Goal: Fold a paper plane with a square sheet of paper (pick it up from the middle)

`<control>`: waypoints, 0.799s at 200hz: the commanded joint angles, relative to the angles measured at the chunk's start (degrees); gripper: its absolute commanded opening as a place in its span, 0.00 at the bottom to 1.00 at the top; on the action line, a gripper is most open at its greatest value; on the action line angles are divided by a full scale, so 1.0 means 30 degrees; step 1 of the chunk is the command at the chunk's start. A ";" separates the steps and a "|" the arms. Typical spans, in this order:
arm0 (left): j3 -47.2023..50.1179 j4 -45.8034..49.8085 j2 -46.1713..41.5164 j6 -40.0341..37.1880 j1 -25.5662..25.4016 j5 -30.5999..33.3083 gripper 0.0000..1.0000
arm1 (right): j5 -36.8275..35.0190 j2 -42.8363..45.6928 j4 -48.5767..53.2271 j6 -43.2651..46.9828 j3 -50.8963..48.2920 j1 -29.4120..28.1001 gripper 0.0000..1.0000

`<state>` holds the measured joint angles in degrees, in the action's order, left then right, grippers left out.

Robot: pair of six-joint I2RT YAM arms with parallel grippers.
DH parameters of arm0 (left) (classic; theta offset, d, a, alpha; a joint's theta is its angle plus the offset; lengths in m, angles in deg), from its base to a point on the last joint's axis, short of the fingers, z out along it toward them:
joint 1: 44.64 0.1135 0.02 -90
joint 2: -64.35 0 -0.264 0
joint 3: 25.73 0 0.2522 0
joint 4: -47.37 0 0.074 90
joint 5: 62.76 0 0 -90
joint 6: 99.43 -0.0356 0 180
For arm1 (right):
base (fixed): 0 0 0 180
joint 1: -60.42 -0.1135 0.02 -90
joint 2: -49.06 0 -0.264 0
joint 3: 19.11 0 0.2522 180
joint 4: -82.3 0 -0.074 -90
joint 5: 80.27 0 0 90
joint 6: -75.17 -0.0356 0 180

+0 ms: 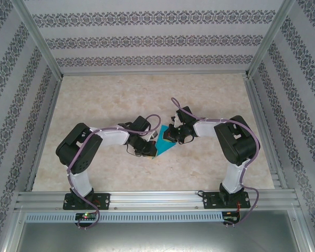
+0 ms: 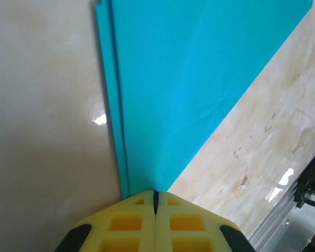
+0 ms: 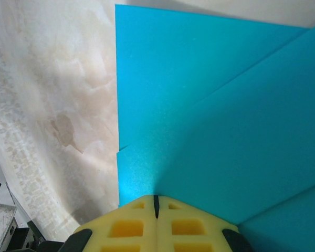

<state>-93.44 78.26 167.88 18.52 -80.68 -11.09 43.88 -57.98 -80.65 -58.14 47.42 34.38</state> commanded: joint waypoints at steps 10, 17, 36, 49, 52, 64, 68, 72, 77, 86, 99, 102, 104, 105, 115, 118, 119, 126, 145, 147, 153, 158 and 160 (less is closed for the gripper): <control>0.1812 0.3141 -0.0270 -0.0584 -0.0209 0.0289 0.00 | -0.3781 -0.2053 0.3492 0.0374 -0.1156 -0.0108 0.00; 0.2035 0.3105 -0.0329 -0.0570 -0.0181 0.0245 0.00 | -0.3796 -0.2022 0.3481 0.0374 -0.1178 -0.0119 0.00; 0.2255 0.3008 -0.0773 -0.0597 -0.0097 0.0100 0.00 | -0.3796 -0.1993 0.3512 0.0404 -0.1233 -0.0108 0.00; 0.2152 0.2809 -0.1345 -0.0710 0.0048 -0.0259 0.00 | -0.3796 -0.1983 0.3516 0.0403 -0.1245 -0.0108 0.00; 0.2093 0.2728 -0.1528 -0.0724 0.0056 -0.0283 0.00 | -0.3792 -0.1986 0.3512 0.0389 -0.1244 -0.0108 0.00; 0.1828 0.2175 -0.2350 -0.0709 0.0231 -0.0559 0.00 | -0.3796 -0.1987 0.3470 0.0373 -0.1244 -0.0106 0.00; 0.1726 0.1911 -0.2643 -0.0652 0.0282 -0.0740 0.00 | -0.3796 -0.1994 0.3474 0.0372 -0.1267 -0.0104 0.00; 0.1632 0.1682 -0.2852 -0.0581 0.0340 -0.0868 0.00 | -0.3811 -0.1978 0.3474 0.0374 -0.1269 -0.0108 0.00; 0.1489 0.1329 -0.3163 -0.0485 0.0365 -0.0929 0.00 | -0.3771 -0.1965 0.3462 0.0348 -0.1262 -0.0108 0.00; 0.1249 0.0800 -0.3491 -0.0229 0.0380 -0.0814 0.00 | -0.3767 -0.1963 0.3420 0.0347 -0.1231 -0.0108 0.00; 0.0923 0.0034 -0.3521 0.0184 0.0380 -0.0426 0.00 | -0.3756 -0.1994 0.3407 0.0337 -0.1186 -0.0108 0.00; 0.0845 -0.0135 -0.3448 0.0292 0.0380 -0.0323 0.00 | -0.3758 -0.1994 0.3400 0.0296 -0.1189 -0.0108 0.00; 0.0809 -0.0243 -0.3379 0.0353 0.0372 -0.0233 0.00 | -0.3764 -0.1994 0.3375 0.0274 -0.1186 -0.0108 0.00; 0.0798 -0.0295 -0.3358 0.0397 0.0376 -0.0189 0.00 | -0.3766 -0.1994 0.3366 0.0280 -0.1185 -0.0108 0.00; 0.0538 -0.0777 -0.2897 0.0741 0.0376 0.0285 0.00 | -0.3701 -0.1988 0.3299 0.0242 -0.1192 -0.0094 0.00; 0.0460 -0.0851 -0.2740 0.0823 0.0379 0.0407 0.00 | -0.3689 -0.1994 0.3276 0.0228 -0.1200 -0.0092 0.00; 0.0433 -0.0892 -0.2687 0.0852 0.0379 0.0439 0.00 | -0.3684 -0.1994 0.3287 0.0228 -0.1193 -0.0100 0.00; 0.0248 -0.1050 -0.2260 0.1018 0.0380 0.0719 0.00 | -0.3650 -0.1991 0.3287 0.0228 -0.1185 -0.0137 0.00; -0.0305 -0.1353 -0.1191 0.1315 0.0379 0.1067 0.00 | -0.3617 -0.1965 0.3197 0.0165 -0.1185 -0.0137 0.00; -0.0372 -0.1368 -0.1130 0.1356 0.0380 0.1118 0.00 | -0.3605 -0.1950 0.3185 0.0197 -0.1185 -0.0137 0.00; -0.0499 -0.1357 -0.0827 0.1377 0.0354 0.1226 0.00 | -0.3575 -0.1939 0.3170 0.0169 -0.1156 -0.0152 0.00; -0.0579 -0.1365 -0.0643 0.1379 0.0350 0.1258 0.00 | -0.3534 -0.1936 0.3124 0.0169 -0.1156 -0.0166 0.00; -0.0602 -0.1356 -0.0576 0.1386 0.0350 0.1261 0.00 | -0.3533 -0.1936 0.3123 0.0169 -0.1156 -0.0167 0.00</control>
<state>-93.49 75.90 163.02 20.90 -80.15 -9.49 44.30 -58.09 -80.76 -58.14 47.42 34.01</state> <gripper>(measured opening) 0.064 0.039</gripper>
